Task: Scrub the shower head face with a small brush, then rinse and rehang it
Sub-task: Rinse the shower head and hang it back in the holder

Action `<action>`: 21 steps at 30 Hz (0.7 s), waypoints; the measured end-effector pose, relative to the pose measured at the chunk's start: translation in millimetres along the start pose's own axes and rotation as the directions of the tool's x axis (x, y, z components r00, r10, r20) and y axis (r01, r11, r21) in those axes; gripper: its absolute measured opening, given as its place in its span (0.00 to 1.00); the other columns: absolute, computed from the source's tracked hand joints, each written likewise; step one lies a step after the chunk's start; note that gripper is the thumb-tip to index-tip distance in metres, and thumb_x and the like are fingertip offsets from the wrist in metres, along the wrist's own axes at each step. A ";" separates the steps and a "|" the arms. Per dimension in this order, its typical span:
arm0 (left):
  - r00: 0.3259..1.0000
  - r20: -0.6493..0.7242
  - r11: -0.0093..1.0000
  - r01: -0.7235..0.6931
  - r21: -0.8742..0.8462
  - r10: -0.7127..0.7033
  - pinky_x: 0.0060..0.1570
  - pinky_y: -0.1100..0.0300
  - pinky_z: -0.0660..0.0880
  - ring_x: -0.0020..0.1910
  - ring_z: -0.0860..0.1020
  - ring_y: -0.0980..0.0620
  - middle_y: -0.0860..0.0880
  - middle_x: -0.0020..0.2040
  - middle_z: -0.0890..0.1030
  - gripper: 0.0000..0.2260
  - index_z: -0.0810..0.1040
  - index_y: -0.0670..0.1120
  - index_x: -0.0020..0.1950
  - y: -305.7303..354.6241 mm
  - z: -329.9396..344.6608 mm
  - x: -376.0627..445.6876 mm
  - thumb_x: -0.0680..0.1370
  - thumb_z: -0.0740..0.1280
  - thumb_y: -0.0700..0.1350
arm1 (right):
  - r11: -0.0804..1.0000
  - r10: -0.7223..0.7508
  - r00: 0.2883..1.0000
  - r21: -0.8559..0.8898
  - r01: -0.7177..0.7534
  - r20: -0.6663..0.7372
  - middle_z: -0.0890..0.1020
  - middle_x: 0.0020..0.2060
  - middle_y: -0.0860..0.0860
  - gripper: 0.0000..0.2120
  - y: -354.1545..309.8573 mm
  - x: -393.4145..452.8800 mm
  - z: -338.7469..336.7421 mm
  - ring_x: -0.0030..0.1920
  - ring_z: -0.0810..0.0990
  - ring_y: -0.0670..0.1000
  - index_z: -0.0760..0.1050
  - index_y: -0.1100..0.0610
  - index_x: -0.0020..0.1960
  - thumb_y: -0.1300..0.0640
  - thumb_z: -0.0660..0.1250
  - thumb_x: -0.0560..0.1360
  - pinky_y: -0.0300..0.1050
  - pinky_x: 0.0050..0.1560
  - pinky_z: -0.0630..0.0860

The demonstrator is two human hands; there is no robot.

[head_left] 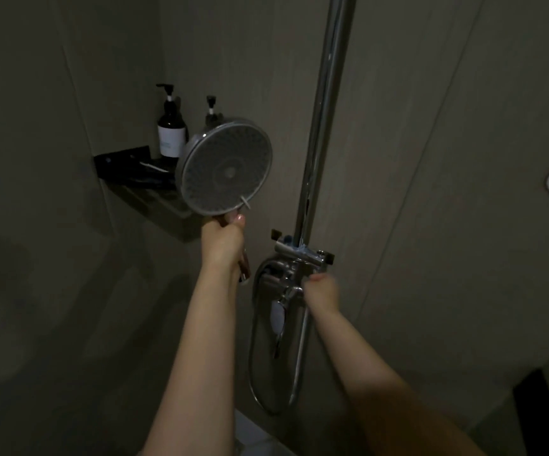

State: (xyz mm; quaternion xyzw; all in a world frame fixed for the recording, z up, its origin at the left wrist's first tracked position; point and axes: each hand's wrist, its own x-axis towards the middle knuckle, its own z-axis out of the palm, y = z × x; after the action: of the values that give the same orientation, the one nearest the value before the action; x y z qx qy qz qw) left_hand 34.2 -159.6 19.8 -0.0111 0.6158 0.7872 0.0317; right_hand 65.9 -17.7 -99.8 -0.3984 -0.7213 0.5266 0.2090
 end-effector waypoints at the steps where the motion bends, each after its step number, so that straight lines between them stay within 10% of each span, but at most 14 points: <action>1: 1.000 0.004 1.000 -0.003 -0.016 0.003 0.60 0.58 0.68 0.61 0.73 0.48 0.46 0.59 0.75 0.18 0.69 0.40 0.68 0.4 6.1 1.1 0.79 0.62 0.38 | 1.000 0.021 1.000 0.008 -0.021 -0.004 0.78 0.38 0.57 0.08 5.5 7.6 -7.4 0.46 0.78 0.55 0.74 0.59 0.38 0.65 0.63 0.75 0.41 0.44 0.68; 7: 0.998 0.062 0.995 0.032 -0.097 -0.026 0.65 0.58 0.63 0.68 0.69 0.48 0.47 0.66 0.72 0.21 0.65 0.44 0.71 2.7 32.7 10.4 0.79 0.60 0.36 | 0.984 0.131 0.984 -0.138 -0.115 0.118 0.76 0.40 0.58 0.14 28.9 55.0 -19.1 0.40 0.75 0.53 0.69 0.55 0.35 0.60 0.57 0.79 0.46 0.44 0.77; 12: 0.999 0.015 0.993 0.049 -0.104 -0.047 0.58 0.61 0.63 0.67 0.69 0.47 0.44 0.68 0.72 0.19 0.67 0.42 0.70 3.9 39.9 16.2 0.79 0.60 0.37 | 0.986 0.164 0.949 -0.080 -0.148 0.268 0.75 0.32 0.54 0.09 37.9 70.2 -19.4 0.21 0.74 0.44 0.74 0.59 0.47 0.68 0.58 0.77 0.31 0.17 0.67; 21: 0.998 -0.059 0.998 -0.026 -0.057 0.023 0.55 0.61 0.67 0.56 0.73 0.51 0.46 0.57 0.76 0.15 0.73 0.39 0.65 9.6 34.8 25.8 0.78 0.63 0.36 | 0.978 0.084 0.967 0.164 -0.126 0.240 0.78 0.33 0.55 0.12 53.1 88.9 5.0 0.32 0.74 0.51 0.76 0.57 0.37 0.68 0.62 0.76 0.41 0.33 0.69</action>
State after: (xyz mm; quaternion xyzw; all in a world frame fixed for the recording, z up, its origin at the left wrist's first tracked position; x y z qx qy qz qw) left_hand 8.6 -127.2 36.0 -0.0276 0.5937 0.8042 0.0036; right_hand 28.2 56.7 -161.3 -0.3515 -0.6686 0.6423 0.1298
